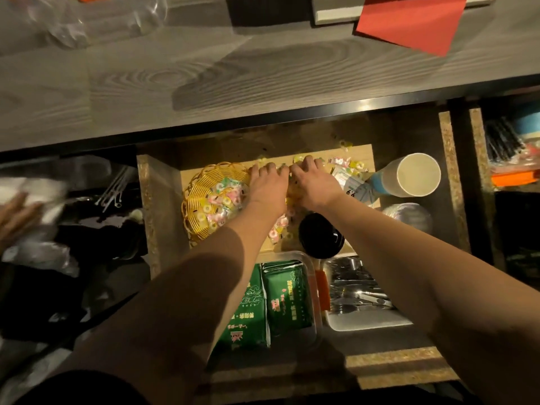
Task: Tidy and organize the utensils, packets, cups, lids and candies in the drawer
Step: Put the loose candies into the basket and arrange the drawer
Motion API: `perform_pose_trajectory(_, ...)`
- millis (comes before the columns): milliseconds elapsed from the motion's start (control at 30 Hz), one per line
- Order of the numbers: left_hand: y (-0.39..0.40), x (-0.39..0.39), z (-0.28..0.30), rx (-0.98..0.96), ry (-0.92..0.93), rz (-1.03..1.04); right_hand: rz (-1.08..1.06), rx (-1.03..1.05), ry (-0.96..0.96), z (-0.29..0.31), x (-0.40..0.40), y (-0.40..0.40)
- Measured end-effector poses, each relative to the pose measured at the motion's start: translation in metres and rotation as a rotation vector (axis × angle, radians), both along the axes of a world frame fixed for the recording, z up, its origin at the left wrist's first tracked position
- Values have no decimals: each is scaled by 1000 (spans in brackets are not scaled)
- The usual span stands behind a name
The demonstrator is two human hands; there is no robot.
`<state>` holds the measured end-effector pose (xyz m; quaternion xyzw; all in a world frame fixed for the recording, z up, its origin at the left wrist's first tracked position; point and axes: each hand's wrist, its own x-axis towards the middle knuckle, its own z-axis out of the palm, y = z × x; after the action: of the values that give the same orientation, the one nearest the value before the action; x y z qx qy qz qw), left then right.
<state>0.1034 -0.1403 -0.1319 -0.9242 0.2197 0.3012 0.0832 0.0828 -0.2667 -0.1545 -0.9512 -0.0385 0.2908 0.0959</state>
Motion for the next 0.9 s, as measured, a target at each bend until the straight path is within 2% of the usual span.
perform_pose_trajectory(133,5,-4,-7,-136,-104,14,-36,136,-18,-5,0,-2)
perform_pose_trajectory(267,10,-7,-8,-297,-91,95,-192,261,-54,-5,-4,-6)
perform_pose_trajectory(400,12,-9,5,-551,-46,329,-496,382,-128,7,-8,-13)
perform_pose_trajectory(533,15,-14,26,-841,76,768,-983,795,-94,37,-16,-15)
perform_pose_trajectory(600,21,-18,38,-969,159,995,-1063,951,-79,52,-25,-12)
perform_pose_trajectory(667,30,-23,51,-1063,238,1116,-1067,1035,-75,66,-33,-5)
perform_pose_trajectory(767,49,-34,65,-1062,235,1115,-1062,1127,-5,81,-45,14)
perform_pose_trajectory(900,92,-50,66,-899,128,1081,-1068,1180,40,88,-55,50)
